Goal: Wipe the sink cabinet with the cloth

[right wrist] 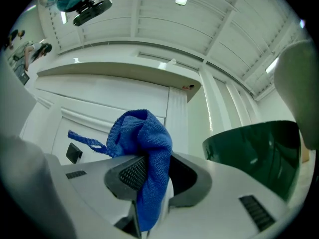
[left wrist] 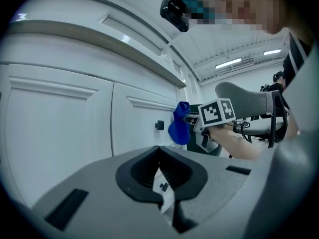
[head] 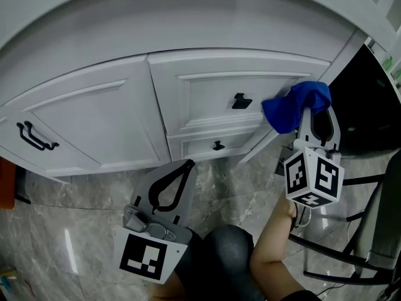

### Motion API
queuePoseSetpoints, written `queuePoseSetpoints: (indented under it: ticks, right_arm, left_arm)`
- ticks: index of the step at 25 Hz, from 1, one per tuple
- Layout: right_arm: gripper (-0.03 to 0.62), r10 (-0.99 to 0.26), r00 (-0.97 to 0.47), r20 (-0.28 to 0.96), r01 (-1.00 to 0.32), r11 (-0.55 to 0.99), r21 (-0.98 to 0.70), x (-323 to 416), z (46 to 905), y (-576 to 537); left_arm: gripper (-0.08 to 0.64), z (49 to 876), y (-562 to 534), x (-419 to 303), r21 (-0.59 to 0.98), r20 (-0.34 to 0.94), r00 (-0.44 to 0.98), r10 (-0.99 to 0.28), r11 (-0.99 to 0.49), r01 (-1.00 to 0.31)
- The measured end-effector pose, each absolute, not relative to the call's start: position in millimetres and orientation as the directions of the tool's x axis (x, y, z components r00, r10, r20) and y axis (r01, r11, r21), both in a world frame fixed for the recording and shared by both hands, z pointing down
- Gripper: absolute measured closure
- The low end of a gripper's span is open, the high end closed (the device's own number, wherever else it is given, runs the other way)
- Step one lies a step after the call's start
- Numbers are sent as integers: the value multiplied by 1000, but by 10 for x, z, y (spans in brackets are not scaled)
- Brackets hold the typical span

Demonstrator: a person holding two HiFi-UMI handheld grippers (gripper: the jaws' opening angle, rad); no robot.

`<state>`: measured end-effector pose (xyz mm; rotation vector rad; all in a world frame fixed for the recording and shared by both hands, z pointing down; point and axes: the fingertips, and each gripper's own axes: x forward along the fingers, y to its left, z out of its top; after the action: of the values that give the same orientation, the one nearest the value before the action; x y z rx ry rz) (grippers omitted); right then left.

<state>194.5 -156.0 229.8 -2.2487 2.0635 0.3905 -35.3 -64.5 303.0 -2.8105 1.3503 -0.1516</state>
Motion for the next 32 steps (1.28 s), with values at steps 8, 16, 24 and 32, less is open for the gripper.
queuePoseSetpoints:
  ticks: [8,16,24,32]
  right_arm:
    - [476,-973,-165,-160,-986,160,44,1228,2614,-1265]
    - [476,-877,-473,-85,-878,461,132,-134,2880,-1164]
    - [476,-832,-551,-62,-826,532,188,-655,2947,-1314]
    - [477,-833,-548,-76,-827,526,201,-674,3005,-1318]
  left_arm:
    - [557,2981,-562,-530,-65,80,585,-807,-590,-805]
    - [557,2971,-536,-714,-52,75,550,-832,-554,-831]
    - [557,3015,-573,-863,-17,70,521,-851,-523,-852]
    - [557,3188,-763,-831,-37,72,515,-854,-518,-854]
